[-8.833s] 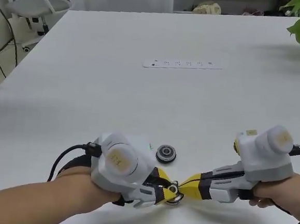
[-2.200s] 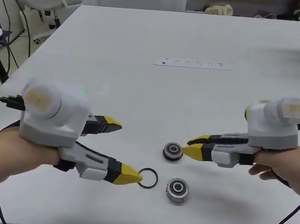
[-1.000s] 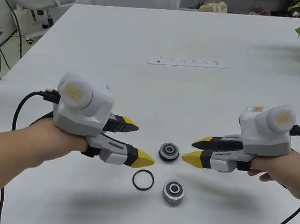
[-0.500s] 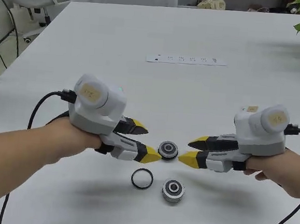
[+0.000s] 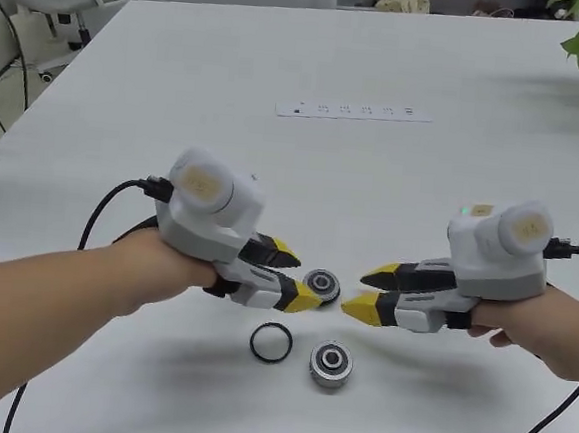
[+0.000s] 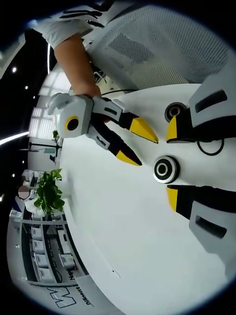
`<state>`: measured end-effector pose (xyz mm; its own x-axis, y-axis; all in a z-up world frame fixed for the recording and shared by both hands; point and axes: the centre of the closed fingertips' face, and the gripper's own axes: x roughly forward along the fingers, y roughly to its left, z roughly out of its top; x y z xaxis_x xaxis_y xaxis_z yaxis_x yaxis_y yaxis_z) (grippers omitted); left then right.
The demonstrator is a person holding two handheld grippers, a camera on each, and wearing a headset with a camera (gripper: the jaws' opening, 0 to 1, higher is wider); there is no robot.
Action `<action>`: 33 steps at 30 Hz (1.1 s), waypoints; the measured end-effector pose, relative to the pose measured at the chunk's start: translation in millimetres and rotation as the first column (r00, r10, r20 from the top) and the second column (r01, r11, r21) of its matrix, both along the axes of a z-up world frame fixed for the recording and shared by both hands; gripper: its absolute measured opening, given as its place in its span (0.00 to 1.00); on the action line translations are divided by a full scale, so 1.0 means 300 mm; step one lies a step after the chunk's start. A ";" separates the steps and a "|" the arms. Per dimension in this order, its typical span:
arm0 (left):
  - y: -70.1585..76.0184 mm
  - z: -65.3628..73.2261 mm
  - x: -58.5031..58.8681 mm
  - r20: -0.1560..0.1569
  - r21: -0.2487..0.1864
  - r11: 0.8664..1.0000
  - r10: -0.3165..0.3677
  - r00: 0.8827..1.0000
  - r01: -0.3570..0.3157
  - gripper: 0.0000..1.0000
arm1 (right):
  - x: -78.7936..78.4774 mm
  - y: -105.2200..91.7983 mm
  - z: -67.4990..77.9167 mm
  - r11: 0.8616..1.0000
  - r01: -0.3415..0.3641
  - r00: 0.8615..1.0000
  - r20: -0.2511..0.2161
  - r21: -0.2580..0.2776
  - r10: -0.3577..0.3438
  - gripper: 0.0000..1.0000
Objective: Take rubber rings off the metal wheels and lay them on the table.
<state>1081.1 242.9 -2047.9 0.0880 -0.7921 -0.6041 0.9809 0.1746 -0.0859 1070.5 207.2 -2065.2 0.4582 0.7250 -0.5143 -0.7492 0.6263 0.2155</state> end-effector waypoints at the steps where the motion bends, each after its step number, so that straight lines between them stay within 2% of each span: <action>1: -0.003 -0.002 -0.001 -0.001 0.001 1.000 -0.001 1.000 0.001 0.28 | 0.000 0.000 0.000 1.000 0.000 1.000 0.000 0.001 0.000 0.31; 10: -0.027 -0.024 0.006 -0.019 0.002 1.000 0.010 1.000 -0.010 0.23 | -0.001 -0.004 -0.005 1.000 -0.002 1.000 0.000 -0.003 0.002 0.31; 19: -0.040 -0.037 0.018 -0.003 0.018 1.000 0.010 1.000 -0.010 0.16 | -0.003 -0.006 -0.009 1.000 0.001 1.000 -0.003 -0.003 -0.001 0.31; 21: -0.042 -0.038 0.016 0.008 0.022 1.000 0.004 1.000 -0.004 0.15 | -0.004 -0.006 -0.011 1.000 0.002 1.000 -0.004 -0.004 -0.002 0.31; 23: -0.042 -0.040 0.016 0.035 0.033 0.999 -0.006 0.999 0.005 0.14 | -0.004 -0.007 -0.012 1.000 0.003 1.000 -0.005 -0.004 -0.003 0.31; 27: -0.041 -0.042 0.020 0.059 0.040 0.999 -0.004 0.998 0.002 0.10 | -0.001 -0.005 -0.013 1.000 0.002 1.000 -0.006 -0.006 -0.002 0.31; 30: -0.041 -0.045 0.019 0.104 0.056 0.998 -0.024 0.994 0.018 0.10 | 0.001 0.000 -0.009 1.000 0.001 1.000 -0.003 -0.002 -0.001 0.31; 33: -0.041 -0.041 0.019 0.105 0.055 0.998 -0.018 0.994 0.012 0.10 | 0.002 0.004 -0.010 1.000 0.000 1.000 -0.002 -0.005 0.000 0.31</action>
<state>1086.8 230.5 -2060.2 0.1421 -0.7598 -0.6344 0.9865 0.1615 0.0276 1071.1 208.3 -2068.0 0.4567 0.7225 -0.5190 -0.7488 0.6272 0.2141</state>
